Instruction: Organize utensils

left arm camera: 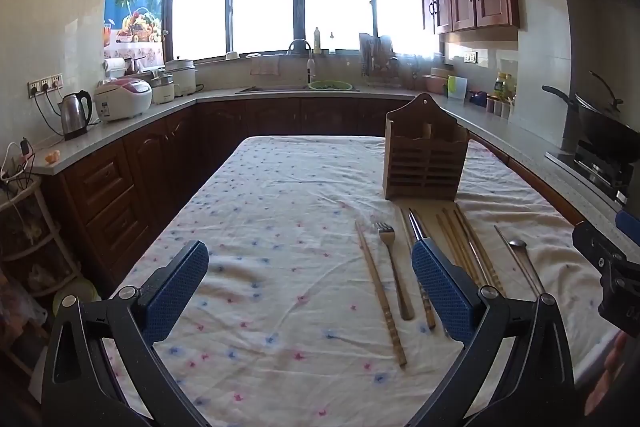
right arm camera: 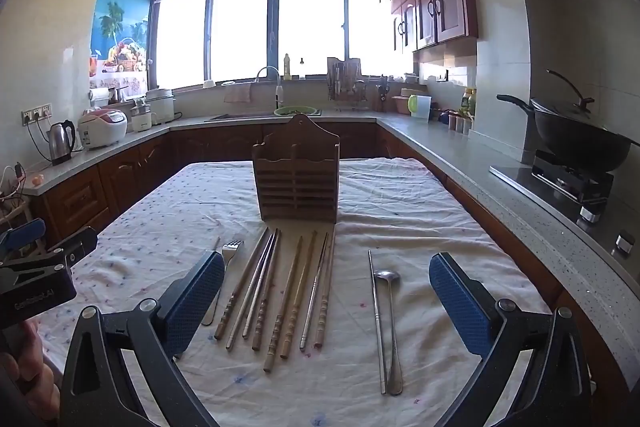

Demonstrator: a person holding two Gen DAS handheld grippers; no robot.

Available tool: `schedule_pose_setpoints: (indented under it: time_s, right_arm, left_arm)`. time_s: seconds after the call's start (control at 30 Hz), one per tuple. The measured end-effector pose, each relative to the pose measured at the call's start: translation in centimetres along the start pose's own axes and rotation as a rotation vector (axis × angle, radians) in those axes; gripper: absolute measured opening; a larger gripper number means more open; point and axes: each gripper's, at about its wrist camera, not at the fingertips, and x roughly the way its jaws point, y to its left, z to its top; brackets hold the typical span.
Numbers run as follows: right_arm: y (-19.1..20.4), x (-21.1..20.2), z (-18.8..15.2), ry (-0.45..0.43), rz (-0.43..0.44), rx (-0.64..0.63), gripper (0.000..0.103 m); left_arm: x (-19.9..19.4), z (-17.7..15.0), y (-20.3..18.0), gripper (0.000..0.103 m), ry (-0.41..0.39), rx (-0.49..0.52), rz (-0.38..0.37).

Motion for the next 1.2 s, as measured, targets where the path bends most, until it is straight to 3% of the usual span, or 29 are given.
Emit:
schedule_pose_setpoints:
  time_s: [0.77, 1.2]
  right_arm:
    - [-0.21, 0.03, 0.07, -0.001, 0.037, 0.011, 0.103]
    - [-0.32, 0.53, 0.01, 0.071, 0.038, -0.011, 0.103]
  left_arm:
    - [0.26, -0.03, 0.40, 0.103, 0.009, -0.006, 0.000]
    - [0.85, -0.15, 0.30, 0.103, 0.028, -0.010, -0.005]
